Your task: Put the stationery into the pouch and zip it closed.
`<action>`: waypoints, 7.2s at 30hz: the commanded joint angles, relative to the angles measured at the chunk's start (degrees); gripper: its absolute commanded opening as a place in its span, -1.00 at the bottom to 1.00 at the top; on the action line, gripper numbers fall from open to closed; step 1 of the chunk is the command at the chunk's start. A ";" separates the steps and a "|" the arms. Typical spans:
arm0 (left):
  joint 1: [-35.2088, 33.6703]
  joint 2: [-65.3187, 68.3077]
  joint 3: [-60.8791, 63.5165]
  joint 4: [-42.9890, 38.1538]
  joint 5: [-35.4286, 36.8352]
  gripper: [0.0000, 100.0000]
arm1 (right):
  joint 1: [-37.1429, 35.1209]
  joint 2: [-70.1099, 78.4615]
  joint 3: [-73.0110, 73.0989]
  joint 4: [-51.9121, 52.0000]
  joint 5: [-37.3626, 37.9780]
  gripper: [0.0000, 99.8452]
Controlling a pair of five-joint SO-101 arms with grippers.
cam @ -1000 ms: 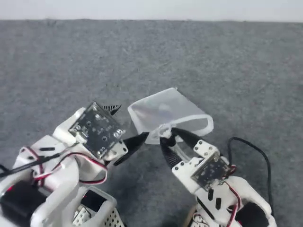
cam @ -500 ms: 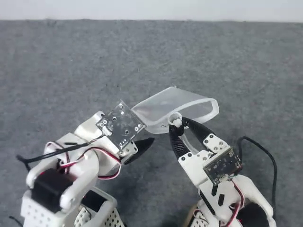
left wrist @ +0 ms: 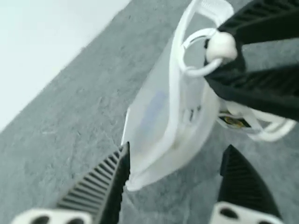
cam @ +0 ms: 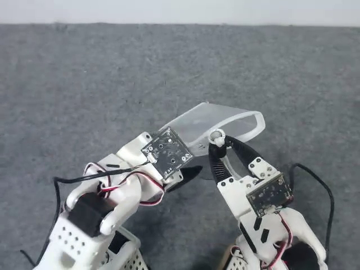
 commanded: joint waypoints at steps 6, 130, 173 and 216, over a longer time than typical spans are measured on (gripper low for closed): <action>0.53 -0.70 6.90 -14.51 -0.44 -0.42 | 0.92 -0.57 -3.60 -1.36 -0.62 -0.99; 4.22 -16.88 19.21 -13.19 -0.35 -0.98 | 33.80 45.14 0.09 -44.35 -9.93 -0.99; -19.34 -16.97 21.76 -34.29 15.12 -0.58 | 26.15 44.97 -3.34 -29.93 -9.93 -0.51; -29.98 -16.97 30.73 -64.70 40.53 -0.94 | 26.15 25.19 7.47 -30.73 -9.85 -0.88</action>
